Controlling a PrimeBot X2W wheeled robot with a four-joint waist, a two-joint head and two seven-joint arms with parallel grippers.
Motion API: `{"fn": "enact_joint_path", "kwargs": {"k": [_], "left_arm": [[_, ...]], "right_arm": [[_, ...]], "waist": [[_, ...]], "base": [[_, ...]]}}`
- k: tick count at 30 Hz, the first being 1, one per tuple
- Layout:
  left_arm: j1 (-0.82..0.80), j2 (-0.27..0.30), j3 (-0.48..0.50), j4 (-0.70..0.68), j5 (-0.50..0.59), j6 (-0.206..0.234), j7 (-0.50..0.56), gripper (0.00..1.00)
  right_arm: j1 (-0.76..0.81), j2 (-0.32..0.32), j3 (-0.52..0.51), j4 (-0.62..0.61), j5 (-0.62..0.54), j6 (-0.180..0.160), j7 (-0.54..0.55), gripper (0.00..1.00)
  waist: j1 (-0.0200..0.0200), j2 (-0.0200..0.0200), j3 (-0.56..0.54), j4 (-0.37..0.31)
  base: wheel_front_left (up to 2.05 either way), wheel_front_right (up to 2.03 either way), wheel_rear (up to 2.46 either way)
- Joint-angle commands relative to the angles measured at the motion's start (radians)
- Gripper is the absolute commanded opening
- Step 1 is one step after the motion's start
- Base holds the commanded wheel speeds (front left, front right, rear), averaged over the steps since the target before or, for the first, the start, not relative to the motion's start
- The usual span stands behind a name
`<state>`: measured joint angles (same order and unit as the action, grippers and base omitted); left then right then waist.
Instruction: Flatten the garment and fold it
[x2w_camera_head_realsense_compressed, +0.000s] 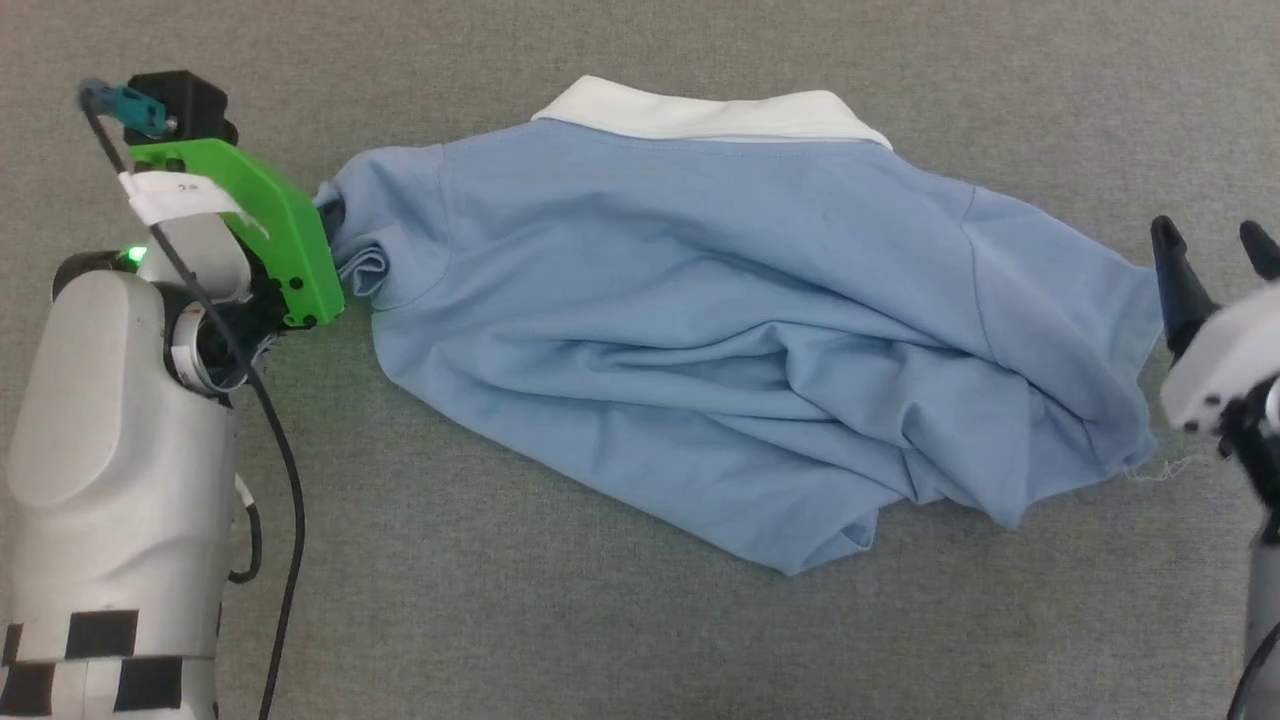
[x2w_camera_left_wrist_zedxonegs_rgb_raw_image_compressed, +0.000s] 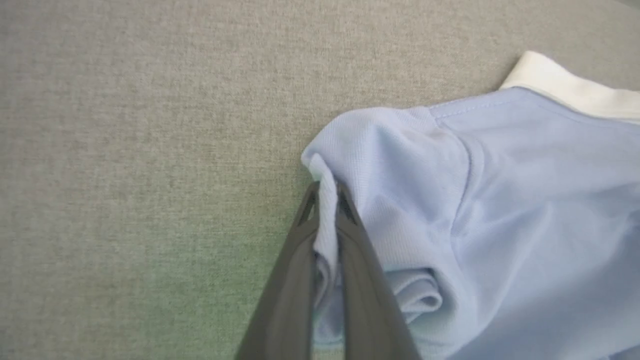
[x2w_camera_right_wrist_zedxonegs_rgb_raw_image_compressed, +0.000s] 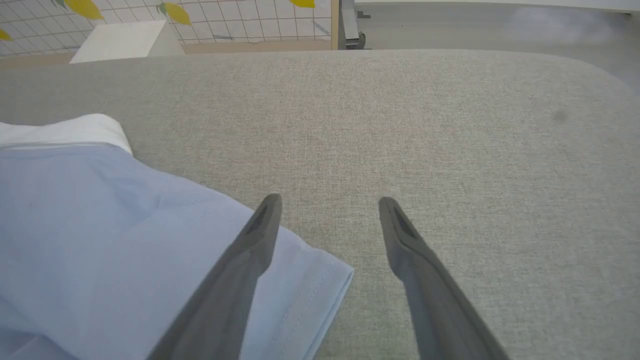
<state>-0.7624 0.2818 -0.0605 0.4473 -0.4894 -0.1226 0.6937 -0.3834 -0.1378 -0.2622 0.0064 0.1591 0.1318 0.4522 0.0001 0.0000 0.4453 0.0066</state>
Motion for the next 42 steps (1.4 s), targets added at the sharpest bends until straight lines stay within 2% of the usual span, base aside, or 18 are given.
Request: {"fn": "enact_joint_path", "kwargs": {"k": [1,5,7,10,15,22,23,24,33,42], "left_arm": [[0.019,0.005,-0.001,-0.028,-0.008,-0.005,-0.005,0.0],[0.047,0.002,-0.004,-0.1,-0.018,-0.005,-0.015,0.0],[0.059,-0.003,-0.009,-0.128,-0.022,-0.005,-0.014,0.0],[0.07,-0.008,-0.015,-0.159,-0.023,-0.002,-0.014,0.0],[0.082,-0.012,-0.022,-0.192,-0.026,0.001,-0.017,0.0],[0.084,-0.011,-0.025,-0.204,-0.032,0.001,-0.029,0.0],[0.084,-0.01,-0.025,-0.205,-0.033,0.001,-0.03,0.0],[0.084,-0.008,-0.026,-0.206,-0.033,0.0,-0.032,0.0],[0.086,0.004,-0.025,-0.199,-0.037,-0.001,-0.067,0.0],[0.062,0.037,-0.003,-0.212,-0.023,-0.003,-0.193,0.0]], "right_arm": [[-0.048,-0.02,0.012,0.008,-0.03,-0.001,0.093,1.0],[-0.113,-0.089,0.093,0.019,-0.071,-0.001,0.39,1.0],[-0.128,-0.134,0.144,0.025,-0.054,-0.001,0.529,1.0],[-0.134,-0.18,0.196,0.004,-0.031,-0.001,0.663,1.0],[-0.121,-0.214,0.245,-0.015,-0.007,-0.001,0.769,1.0],[-0.105,-0.224,0.293,0.025,0.02,-0.001,0.794,1.0],[-0.106,-0.224,0.297,0.029,0.027,-0.001,0.793,0.44],[-0.108,-0.225,0.301,0.03,0.031,-0.001,0.79,0.01],[-0.158,-0.224,0.285,0.028,0.04,-0.001,0.657,0.0],[-0.249,-0.176,0.233,0.024,0.079,-0.001,0.454,0.0]], "waist": [[-0.0001,0.0,-0.002,-0.003],[-0.0001,0.0,0.004,0.005],[-0.0001,0.0,0.01,0.012],[-0.0001,0.0,0.02,0.023],[-0.0001,0.0,0.039,0.033],[-0.0001,0.0,0.067,0.031],[-0.0001,0.0,0.069,0.03],[-0.0001,0.0,0.07,0.029],[-0.0001,0.0,0.043,0.011],[-0.0001,0.0,-0.108,-0.017]], "base": [[0.0,0.0,0.0],[0.0,0.0,0.0],[0.0,0.0,0.0],[0.0,0.0,0.0],[0.0,0.0,0.0],[0.0,0.0,0.0],[0.0,0.0,0.0],[0.0,0.0,0.0],[0.0,0.0,0.0],[0.0,0.0,0.0]]}}
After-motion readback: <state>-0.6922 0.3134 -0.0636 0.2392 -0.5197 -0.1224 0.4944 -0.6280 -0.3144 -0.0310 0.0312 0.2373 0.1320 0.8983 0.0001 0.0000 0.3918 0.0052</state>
